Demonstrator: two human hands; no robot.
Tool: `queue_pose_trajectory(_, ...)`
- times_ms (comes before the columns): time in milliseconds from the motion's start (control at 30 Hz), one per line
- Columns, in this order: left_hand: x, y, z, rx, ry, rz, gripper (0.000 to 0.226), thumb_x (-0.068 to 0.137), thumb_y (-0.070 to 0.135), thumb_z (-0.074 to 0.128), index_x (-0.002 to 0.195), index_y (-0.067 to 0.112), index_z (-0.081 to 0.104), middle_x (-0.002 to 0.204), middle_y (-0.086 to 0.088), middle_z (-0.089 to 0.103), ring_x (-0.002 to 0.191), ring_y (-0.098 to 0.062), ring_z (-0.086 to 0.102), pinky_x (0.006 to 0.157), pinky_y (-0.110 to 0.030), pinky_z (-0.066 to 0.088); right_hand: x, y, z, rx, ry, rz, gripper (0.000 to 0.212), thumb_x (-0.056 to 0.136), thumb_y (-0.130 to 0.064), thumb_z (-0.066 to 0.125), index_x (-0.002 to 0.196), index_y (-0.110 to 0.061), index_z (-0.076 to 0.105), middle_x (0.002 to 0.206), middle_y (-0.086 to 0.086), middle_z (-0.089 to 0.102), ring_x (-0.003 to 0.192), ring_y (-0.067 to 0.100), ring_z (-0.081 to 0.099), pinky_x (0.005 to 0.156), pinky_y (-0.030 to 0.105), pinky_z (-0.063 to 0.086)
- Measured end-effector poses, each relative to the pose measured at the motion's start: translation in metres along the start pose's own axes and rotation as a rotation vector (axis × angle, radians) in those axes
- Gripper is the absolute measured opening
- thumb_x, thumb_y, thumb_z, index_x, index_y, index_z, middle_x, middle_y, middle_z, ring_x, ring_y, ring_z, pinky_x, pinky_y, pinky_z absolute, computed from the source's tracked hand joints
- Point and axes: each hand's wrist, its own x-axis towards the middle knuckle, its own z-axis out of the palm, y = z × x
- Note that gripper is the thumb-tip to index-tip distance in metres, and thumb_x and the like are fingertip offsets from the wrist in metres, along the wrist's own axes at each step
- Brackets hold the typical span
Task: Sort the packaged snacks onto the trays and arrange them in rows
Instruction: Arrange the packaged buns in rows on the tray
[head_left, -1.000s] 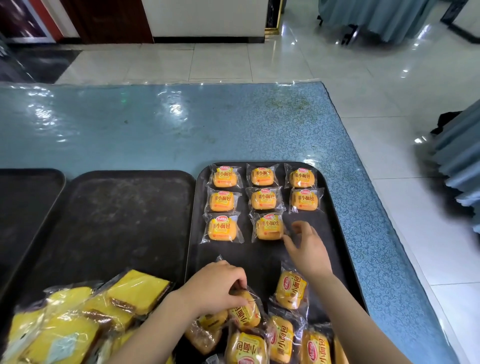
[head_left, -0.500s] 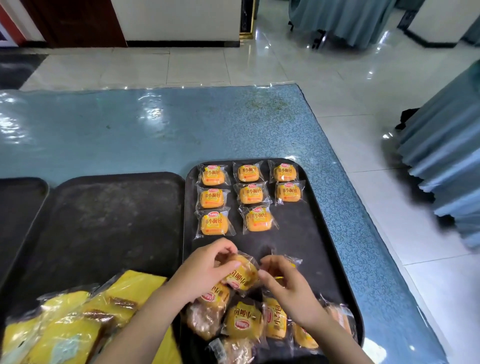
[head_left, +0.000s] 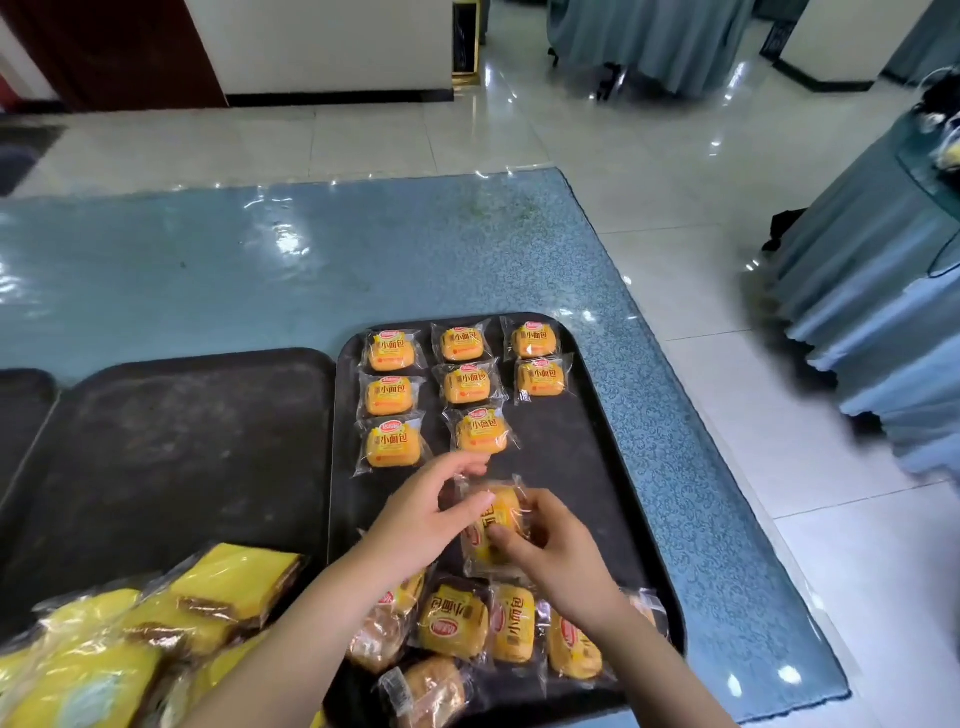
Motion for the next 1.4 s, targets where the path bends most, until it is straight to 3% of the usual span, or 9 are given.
queue_pose_trajectory(100,0.0,0.003,0.023,-0.147,0.028,-0.162,0.051,0.091,0.033,0.065,0.128,0.052,0.034,0.13,0.027,0.043,0.114,0.008,0.05,0.089,-0.014,0.049,0.006,0.017,-0.02,0.218,0.074,0.118,0.044,0.071,-0.047,0.075,0.105,-0.023,0.058,0.099,0.005,0.072,0.092,0.022,0.071,0.087,0.05,0.055)
queue_pose_trajectory(200,0.001,0.002,0.049,-0.315,0.012,-0.33,0.048,0.091,0.039,0.065,0.132,0.032,0.041,0.129,0.011,0.055,0.109,-0.002,0.061,0.095,-0.026,0.051,0.01,0.031,-0.039,0.423,0.122,0.142,0.05,0.072,-0.035,0.074,0.114,-0.021,0.052,0.107,0.009,0.069,0.1,0.027,0.068,0.092,0.054,0.052)
queue_pose_trajectory(300,0.003,0.011,0.079,-0.504,-0.028,-0.434,0.03,0.093,0.024,0.064,0.12,0.017,0.052,0.117,-0.006,0.064,0.105,-0.015,0.066,0.092,-0.032,0.055,0.011,0.042,-0.056,0.485,0.134,0.092,0.056,0.074,-0.026,0.069,0.124,-0.029,0.044,0.113,0.007,0.065,0.103,0.025,0.065,0.09,0.047,0.054)
queue_pose_trajectory(400,0.008,0.018,0.106,-0.569,0.1,-0.443,0.024,0.09,0.017,0.067,0.112,0.015,0.057,0.112,-0.01,0.065,0.101,-0.023,0.068,0.088,-0.037,0.057,0.013,0.051,-0.075,0.399,0.12,0.008,0.042,0.078,-0.018,0.067,0.116,-0.022,0.05,0.105,0.008,0.068,0.097,0.023,0.066,0.084,0.036,0.054)
queue_pose_trajectory(467,0.014,0.02,0.113,-0.505,0.217,-0.426,0.018,0.091,0.016,0.066,0.108,0.02,0.061,0.108,-0.006,0.067,0.094,-0.023,0.069,0.086,-0.042,0.058,0.018,0.058,-0.088,0.261,0.113,-0.004,0.03,0.078,-0.022,0.071,0.105,-0.02,0.058,0.095,0.004,0.072,0.088,0.018,0.069,0.078,0.027,0.053)
queue_pose_trajectory(567,0.028,0.023,0.113,-0.39,0.313,-0.397,0.02,0.092,0.023,0.065,0.111,0.03,0.062,0.108,0.004,0.068,0.09,-0.009,0.069,0.078,-0.031,0.059,0.03,0.067,-0.108,0.037,0.118,0.027,0.009,0.085,-0.026,0.074,0.089,-0.022,0.066,0.083,-0.008,0.073,0.078,0.006,0.068,0.074,0.024,0.052)
queue_pose_trajectory(800,0.077,0.017,0.119,0.017,0.394,-0.334,0.035,0.094,0.025,0.062,0.127,0.024,0.048,0.114,0.015,0.056,0.109,-0.005,0.058,0.084,-0.015,0.046,0.08,0.067,-0.119,-0.211,0.155,0.101,0.013,0.085,-0.032,0.069,0.083,-0.021,0.064,0.073,-0.006,0.07,0.069,0.008,0.067,0.067,0.024,0.051)
queue_pose_trajectory(967,0.104,0.014,0.127,0.299,0.334,-0.285,0.045,0.097,0.03,0.056,0.14,0.023,0.045,0.143,0.003,0.042,0.131,-0.014,0.044,0.107,-0.028,0.042,0.118,0.062,-0.126,-0.234,0.19,0.16,0.013,0.089,-0.027,0.065,0.082,-0.017,0.063,0.069,-0.001,0.07,0.067,0.016,0.07,0.07,0.035,0.057)
queue_pose_trajectory(1400,0.119,-0.004,0.14,0.958,0.119,-0.127,0.063,0.098,0.031,0.046,0.154,0.016,0.02,0.158,-0.003,0.025,0.147,-0.021,0.018,0.122,-0.038,0.014,0.167,0.06,-0.11,-0.487,0.119,0.166,0.029,0.095,-0.034,0.057,0.097,-0.006,0.063,0.098,0.014,0.069,0.092,0.031,0.065,0.071,0.03,0.048)
